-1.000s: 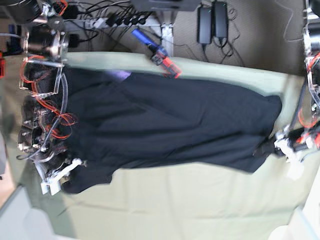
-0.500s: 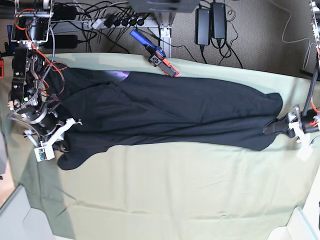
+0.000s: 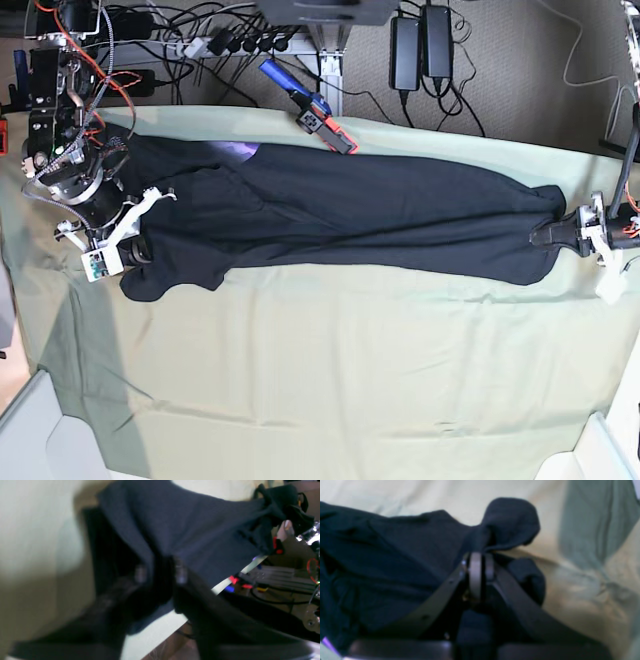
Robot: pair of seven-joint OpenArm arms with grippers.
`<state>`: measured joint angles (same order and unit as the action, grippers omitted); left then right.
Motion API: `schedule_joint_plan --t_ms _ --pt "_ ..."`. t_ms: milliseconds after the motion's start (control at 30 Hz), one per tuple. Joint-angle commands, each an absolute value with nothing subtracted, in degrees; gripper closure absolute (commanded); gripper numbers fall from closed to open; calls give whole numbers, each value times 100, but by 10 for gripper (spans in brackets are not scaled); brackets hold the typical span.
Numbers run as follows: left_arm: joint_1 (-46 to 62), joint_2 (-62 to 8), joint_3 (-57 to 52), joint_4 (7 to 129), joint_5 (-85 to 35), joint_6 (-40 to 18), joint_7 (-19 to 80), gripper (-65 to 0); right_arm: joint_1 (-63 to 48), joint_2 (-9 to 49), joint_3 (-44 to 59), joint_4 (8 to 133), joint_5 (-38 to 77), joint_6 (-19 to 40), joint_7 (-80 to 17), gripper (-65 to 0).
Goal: Fold the T-shirt properly
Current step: 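Pull the folded shirt with both grippers toward the robot, stretching it lengthwise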
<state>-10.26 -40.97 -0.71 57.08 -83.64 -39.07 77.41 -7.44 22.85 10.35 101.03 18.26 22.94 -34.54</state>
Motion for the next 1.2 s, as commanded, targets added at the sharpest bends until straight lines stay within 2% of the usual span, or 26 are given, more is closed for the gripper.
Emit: schedule_joint_plan --t_ms 0,333,433,467,500,567,700,900,1033,1067,1100,1133,1167 --pt "-1127 -4259 -108 5806 -8500 -4000 7695 -247 -779 2379 1066 10272 1911 2685 -3330 0" --pt "-1094 -4285 -108 5808 -8500 -4000 7669 -257 -1483 2355 1063 10420 2427 2685 -3509 0" --pt "-1083 -4287 -108 5808 -8500 -4000 7474 -259 -1649 2285 1063 10420 2580 2687 -3632 -230" --pt "-1074 -4285 -108 5808 -8500 -4000 7441 -269 -1708 2268 1063 10422 2596 2687 -3629 -279" --pt "-1074 -4283 -108 5808 -8500 -4000 7432 -288 -1745 2246 1066 10422 2596 2685 -3632 -301" --pt "-1074 -4287 -108 5808 -8500 -4000 7387 -319 -1791 2137 1105 10442 2596 2683 -3656 -302" --pt "-1076 -4287 -108 5808 -8500 -4000 7349 -320 -1782 1769 1522 10696 2670 2683 -3820 -301" --pt "-1076 -4285 -108 5808 -8500 -4000 7345 -320 -1785 1354 2624 11791 3452 2687 -4322 -301" --pt "-1074 -4285 -108 5808 -8500 -4000 7347 -319 -1763 1315 3068 12204 3448 2683 -3979 -297" --pt "-1074 -4285 -108 5808 -8500 -4000 7345 -319 -1743 1315 3096 12186 3389 2685 -3785 -281" --pt "-1074 -4285 -108 5808 -8500 -4000 7345 -320 -1704 1315 3087 12138 3251 2685 -3632 -238" --pt "-1074 -4285 -108 5808 -8500 -4000 7345 -320 -1636 1317 3061 12049 3083 2685 -3592 -153" --pt "-1076 -4285 -108 5808 -8500 -4000 7341 -320 -1546 1317 3026 11920 2917 2685 -3588 -39"
